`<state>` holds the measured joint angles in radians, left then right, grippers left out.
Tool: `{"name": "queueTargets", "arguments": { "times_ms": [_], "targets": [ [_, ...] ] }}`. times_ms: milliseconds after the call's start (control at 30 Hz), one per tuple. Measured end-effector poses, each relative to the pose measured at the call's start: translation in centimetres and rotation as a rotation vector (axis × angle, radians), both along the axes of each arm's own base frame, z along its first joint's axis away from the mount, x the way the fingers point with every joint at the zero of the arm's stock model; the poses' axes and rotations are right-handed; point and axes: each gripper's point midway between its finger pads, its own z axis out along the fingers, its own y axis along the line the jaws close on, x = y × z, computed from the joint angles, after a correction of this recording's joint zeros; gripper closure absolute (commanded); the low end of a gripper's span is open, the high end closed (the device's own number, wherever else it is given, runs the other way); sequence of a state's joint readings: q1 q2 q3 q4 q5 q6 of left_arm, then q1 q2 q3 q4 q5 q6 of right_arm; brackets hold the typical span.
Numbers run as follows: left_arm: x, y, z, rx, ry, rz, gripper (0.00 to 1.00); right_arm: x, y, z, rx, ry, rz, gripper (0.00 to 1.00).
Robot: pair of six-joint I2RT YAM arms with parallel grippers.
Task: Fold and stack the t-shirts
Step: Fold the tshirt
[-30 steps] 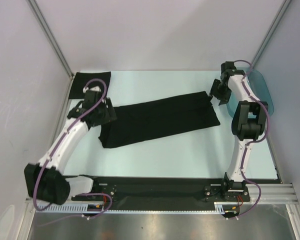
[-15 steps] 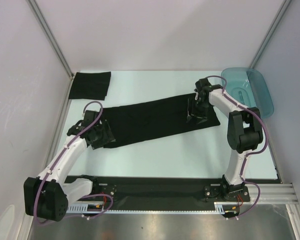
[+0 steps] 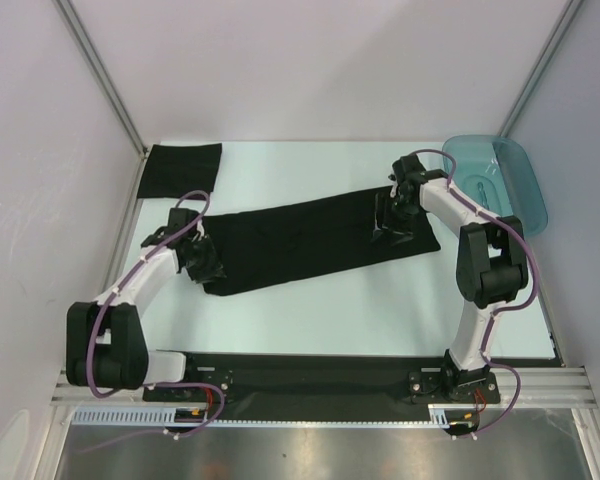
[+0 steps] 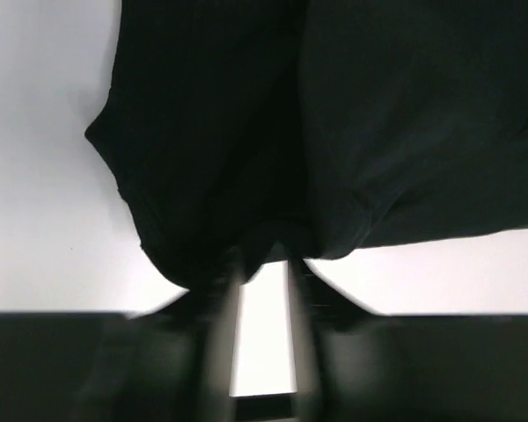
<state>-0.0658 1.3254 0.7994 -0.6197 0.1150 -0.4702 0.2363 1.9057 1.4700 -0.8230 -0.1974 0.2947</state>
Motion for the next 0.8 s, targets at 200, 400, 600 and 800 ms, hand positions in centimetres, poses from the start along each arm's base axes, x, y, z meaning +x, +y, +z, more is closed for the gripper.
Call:
{"name": "queueTargets", "arguments": {
  "times_ms": [200, 400, 600, 800],
  "targets": [
    [0.9, 1.3, -1.2, 0.019, 0.053, 0.045, 0.85, 0.3, 0.5, 0.1, 0.018, -0.015, 0.004, 0.38],
    [0.1, 2.7, -3.1, 0.053, 0.146, 0.114, 0.72, 2.4, 2.5, 0.5, 0.047, -0.043, 0.013, 0.38],
    [0.2, 3.4, -2.6, 0.061, 0.132, 0.169, 0.47, 6.9, 8.8, 2.6, 0.140, -0.170, 0.084, 0.30],
    [0.9, 3.4, 0.7, 0.048, 0.005, 0.183, 0.37, 10.5, 17.8, 4.4, 0.269, -0.292, 0.201, 0.29]
  ]
}}
